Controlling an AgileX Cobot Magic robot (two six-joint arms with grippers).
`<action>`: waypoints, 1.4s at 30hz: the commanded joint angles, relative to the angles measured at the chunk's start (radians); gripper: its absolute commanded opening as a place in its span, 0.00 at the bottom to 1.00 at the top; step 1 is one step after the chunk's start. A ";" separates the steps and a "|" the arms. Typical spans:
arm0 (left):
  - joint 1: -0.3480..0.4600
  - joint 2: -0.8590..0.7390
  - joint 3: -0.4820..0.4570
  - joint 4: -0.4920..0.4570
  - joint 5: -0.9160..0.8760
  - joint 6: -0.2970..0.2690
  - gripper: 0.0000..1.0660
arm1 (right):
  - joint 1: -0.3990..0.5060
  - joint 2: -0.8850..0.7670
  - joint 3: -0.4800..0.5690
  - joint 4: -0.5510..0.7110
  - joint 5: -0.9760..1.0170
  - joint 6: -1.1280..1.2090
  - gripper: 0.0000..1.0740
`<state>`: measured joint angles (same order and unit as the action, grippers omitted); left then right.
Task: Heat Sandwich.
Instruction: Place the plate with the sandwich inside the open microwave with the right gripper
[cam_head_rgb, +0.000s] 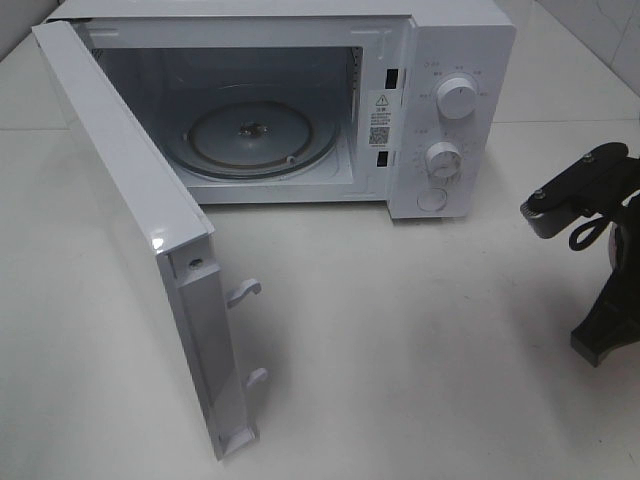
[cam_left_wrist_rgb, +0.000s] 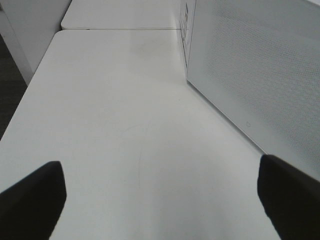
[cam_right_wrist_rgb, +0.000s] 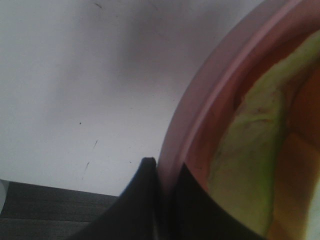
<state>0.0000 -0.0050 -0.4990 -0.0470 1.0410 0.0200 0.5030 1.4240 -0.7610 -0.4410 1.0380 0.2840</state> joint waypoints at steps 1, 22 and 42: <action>-0.004 -0.026 0.003 -0.001 -0.006 0.000 0.92 | 0.055 -0.040 0.005 -0.025 0.046 0.003 0.01; -0.004 -0.026 0.003 -0.001 -0.006 0.000 0.92 | 0.282 -0.062 0.005 -0.023 0.059 -0.008 0.01; -0.004 -0.026 0.003 -0.001 -0.006 0.000 0.92 | 0.490 -0.062 0.005 -0.024 0.047 -0.020 0.01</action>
<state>0.0000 -0.0050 -0.4990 -0.0470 1.0410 0.0200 0.9780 1.3670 -0.7600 -0.4370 1.0780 0.2730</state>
